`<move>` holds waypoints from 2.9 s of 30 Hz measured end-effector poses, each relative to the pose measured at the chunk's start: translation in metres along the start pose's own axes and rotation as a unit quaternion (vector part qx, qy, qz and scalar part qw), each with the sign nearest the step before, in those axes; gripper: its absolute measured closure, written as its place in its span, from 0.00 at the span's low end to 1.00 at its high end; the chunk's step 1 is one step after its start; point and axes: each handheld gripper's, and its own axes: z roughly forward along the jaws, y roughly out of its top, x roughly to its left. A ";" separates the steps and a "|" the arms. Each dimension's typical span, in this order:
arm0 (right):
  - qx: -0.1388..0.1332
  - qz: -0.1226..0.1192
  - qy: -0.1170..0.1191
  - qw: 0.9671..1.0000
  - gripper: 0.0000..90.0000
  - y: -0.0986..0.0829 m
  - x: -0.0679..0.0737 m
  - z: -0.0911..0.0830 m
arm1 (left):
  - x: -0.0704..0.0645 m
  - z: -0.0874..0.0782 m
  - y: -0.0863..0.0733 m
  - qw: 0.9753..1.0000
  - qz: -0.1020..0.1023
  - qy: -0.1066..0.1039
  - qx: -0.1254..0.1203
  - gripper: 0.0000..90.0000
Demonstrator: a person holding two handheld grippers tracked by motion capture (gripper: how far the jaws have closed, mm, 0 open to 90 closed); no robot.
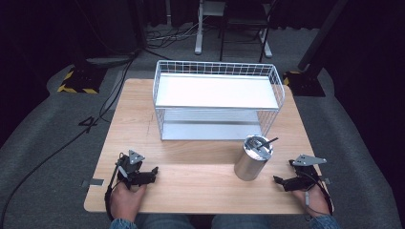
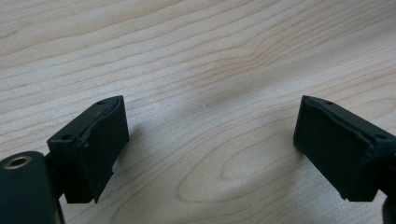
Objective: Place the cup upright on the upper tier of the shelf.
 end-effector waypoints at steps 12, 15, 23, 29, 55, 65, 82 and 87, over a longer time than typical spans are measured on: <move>-0.006 -0.011 0.006 1.000 0.01 0.012 0.005 -0.012 | 0.000 0.001 0.001 1.000 0.000 0.000 -0.001 0.12; -0.018 -0.014 0.003 1.000 0.01 0.020 0.008 -0.020 | 0.000 0.001 0.001 1.000 -0.002 0.001 -0.001 0.12; -0.043 -0.015 0.004 0.999 0.01 0.030 0.012 -0.032 | 0.000 0.001 0.002 1.000 -0.001 0.001 -0.001 0.12; -0.054 -0.023 0.004 0.998 0.01 0.038 0.018 -0.036 | 0.000 0.001 0.002 1.000 0.000 0.001 0.000 0.12; 0.000 0.014 -0.016 1.000 0.01 0.001 0.004 0.001 | 0.000 0.001 0.001 1.000 0.000 0.002 -0.001 0.12; 0.000 0.013 -0.015 1.000 0.00 0.001 0.004 0.001 | -0.001 0.001 0.001 1.000 -0.001 0.001 -0.002 0.13; -0.011 0.006 -0.014 1.000 0.02 0.011 0.006 -0.009 | -0.001 0.001 0.001 1.000 -0.002 0.001 -0.002 0.12; -0.023 -0.003 -0.014 1.000 0.02 0.022 0.007 -0.021 | -0.001 0.001 0.001 1.000 -0.001 0.001 -0.002 0.12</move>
